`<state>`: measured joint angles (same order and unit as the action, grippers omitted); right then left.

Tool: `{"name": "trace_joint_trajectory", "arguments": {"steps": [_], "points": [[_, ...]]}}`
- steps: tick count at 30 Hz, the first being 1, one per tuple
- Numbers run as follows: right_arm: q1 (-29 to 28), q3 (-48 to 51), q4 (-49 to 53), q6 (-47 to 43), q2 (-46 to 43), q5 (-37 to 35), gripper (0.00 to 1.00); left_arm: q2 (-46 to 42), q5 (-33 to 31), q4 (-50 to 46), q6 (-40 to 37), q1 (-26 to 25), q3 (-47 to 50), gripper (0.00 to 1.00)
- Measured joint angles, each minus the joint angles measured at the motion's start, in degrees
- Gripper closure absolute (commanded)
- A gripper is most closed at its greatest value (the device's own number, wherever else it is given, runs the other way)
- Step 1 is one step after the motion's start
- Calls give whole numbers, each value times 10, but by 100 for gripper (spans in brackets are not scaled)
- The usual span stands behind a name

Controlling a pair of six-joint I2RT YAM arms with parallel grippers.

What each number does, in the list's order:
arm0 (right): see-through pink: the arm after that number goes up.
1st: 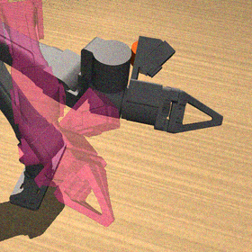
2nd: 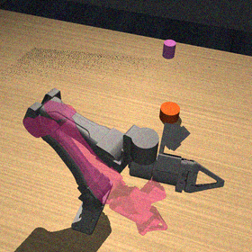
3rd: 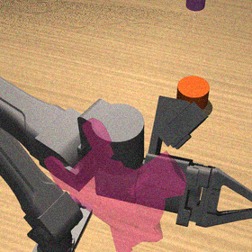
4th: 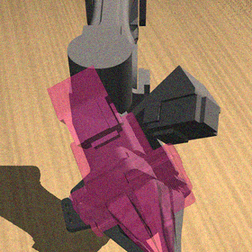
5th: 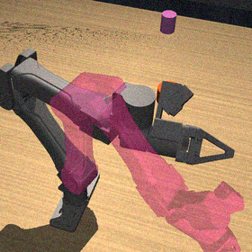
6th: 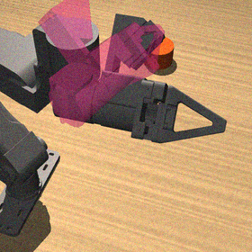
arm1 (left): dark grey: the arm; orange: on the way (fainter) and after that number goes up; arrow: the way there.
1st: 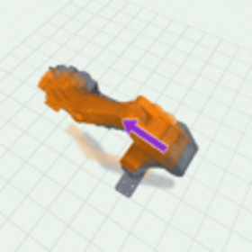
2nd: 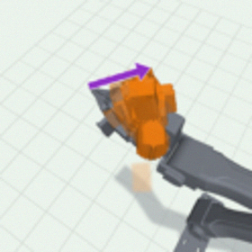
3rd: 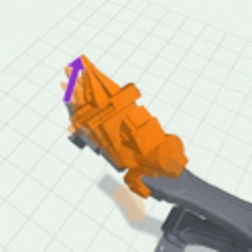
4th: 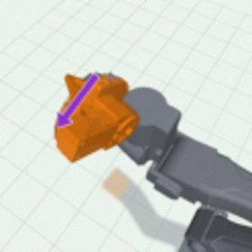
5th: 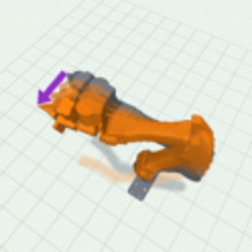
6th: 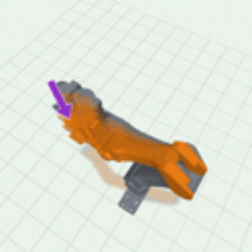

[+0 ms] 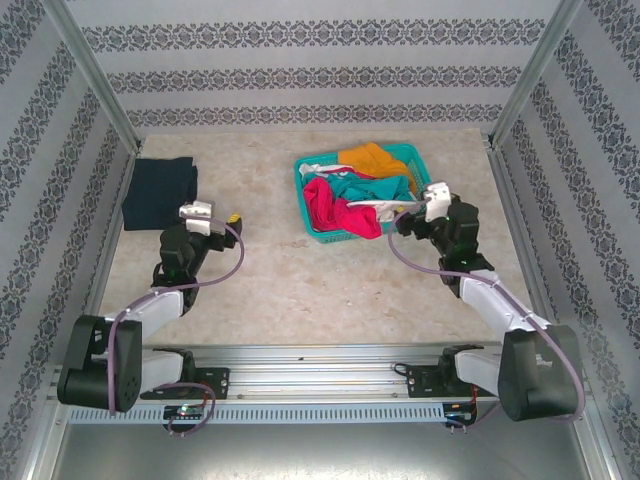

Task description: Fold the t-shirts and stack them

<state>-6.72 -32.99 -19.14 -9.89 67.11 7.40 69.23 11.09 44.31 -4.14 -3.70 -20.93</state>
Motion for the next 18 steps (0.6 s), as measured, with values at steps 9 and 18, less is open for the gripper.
{"name": "trace_joint_trajectory", "arguments": {"steps": [9,18], "points": [[-143,-196,270,-180,134,-7,2,-47,121,-120,-15,-33,-58,0],[-151,-278,379,-249,270,-32,25,-49,142,-148,-19,-34,-54,0]]}}
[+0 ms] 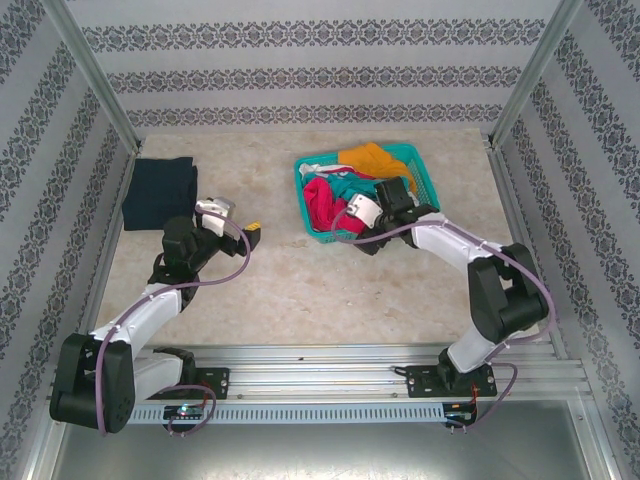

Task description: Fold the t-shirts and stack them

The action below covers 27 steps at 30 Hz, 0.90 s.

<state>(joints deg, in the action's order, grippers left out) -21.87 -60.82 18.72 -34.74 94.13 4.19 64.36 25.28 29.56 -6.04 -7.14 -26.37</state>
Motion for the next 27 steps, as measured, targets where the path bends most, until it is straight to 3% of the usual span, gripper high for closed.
{"name": "trace_joint_trajectory", "arguments": {"steps": [6,10,14,18,27], "points": [[0,-43,28,-22,35,-3,62,0,3,0,0,0,3,0],[4,-50,27,-32,35,-4,76,7,19,-14,0,-3,-2,0],[28,-54,26,-22,37,-24,81,45,31,-62,-18,-45,-36,0],[66,-80,26,7,52,-51,99,67,30,-74,-33,-99,-53,0],[124,-225,36,142,147,-163,100,132,25,-78,-56,-188,-104,0]]}}
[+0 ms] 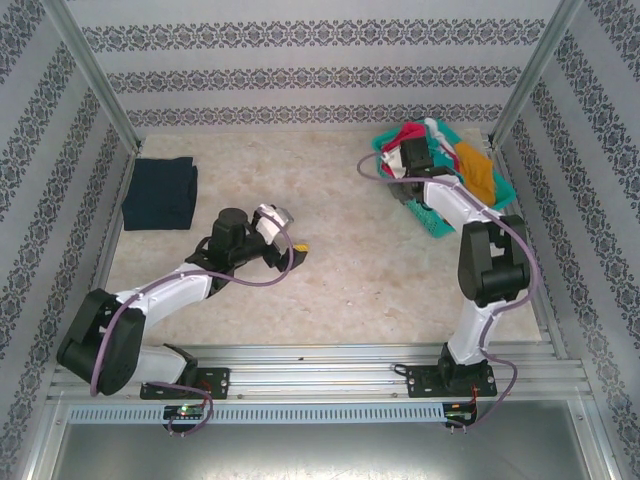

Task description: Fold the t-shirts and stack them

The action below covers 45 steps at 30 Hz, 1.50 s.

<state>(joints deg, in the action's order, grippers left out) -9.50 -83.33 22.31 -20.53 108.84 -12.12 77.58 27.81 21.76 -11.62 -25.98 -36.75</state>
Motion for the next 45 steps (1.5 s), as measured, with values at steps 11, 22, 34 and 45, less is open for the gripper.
{"name": "trace_joint_trajectory", "arguments": {"steps": [11,22,34,45], "points": [[38,-177,75,124,146,-114,100,20,-5,0,-3,-22,-9,0],[61,-246,104,127,201,-166,100,20,-15,14,-2,-22,-6,0],[76,-270,122,115,211,-177,95,20,-15,36,5,-22,-1,0],[86,-271,128,111,207,-163,54,16,-15,36,5,-22,5,0]]}}
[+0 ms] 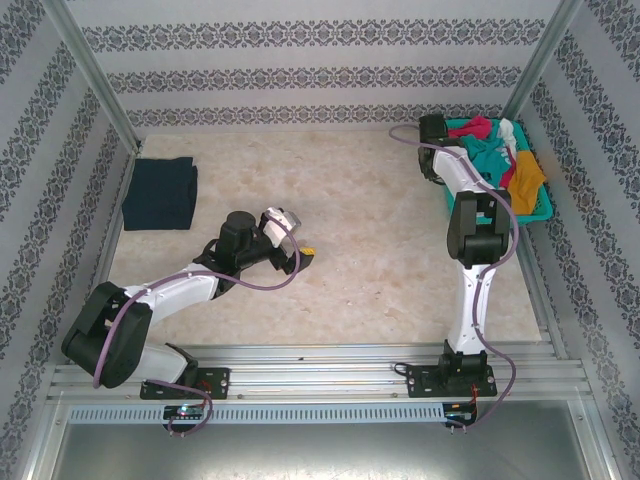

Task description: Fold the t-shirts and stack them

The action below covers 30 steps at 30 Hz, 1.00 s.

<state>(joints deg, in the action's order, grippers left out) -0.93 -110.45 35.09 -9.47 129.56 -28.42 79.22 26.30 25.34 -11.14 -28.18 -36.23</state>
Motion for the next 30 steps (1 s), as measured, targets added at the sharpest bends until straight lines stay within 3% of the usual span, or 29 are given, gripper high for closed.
{"name": "trace_joint_trajectory", "arguments": {"steps": [6,11,17,24,25,28,30], "points": [[5,106,-49,45,-130,79,28,-5,0,0,6,-2,0,0],[45,186,-128,123,-270,157,27,-7,-2,3,9,-30,-1,0],[144,197,-157,207,-269,213,28,15,2,26,13,-59,-23,0],[170,172,-117,250,-177,262,51,61,13,47,26,-70,-42,0],[170,169,-111,255,-169,269,59,61,15,47,26,-71,-42,0],[170,167,-91,265,-162,289,97,61,18,48,28,-74,-43,0],[169,184,-110,276,-177,293,100,61,18,48,28,-75,-43,0]]}}
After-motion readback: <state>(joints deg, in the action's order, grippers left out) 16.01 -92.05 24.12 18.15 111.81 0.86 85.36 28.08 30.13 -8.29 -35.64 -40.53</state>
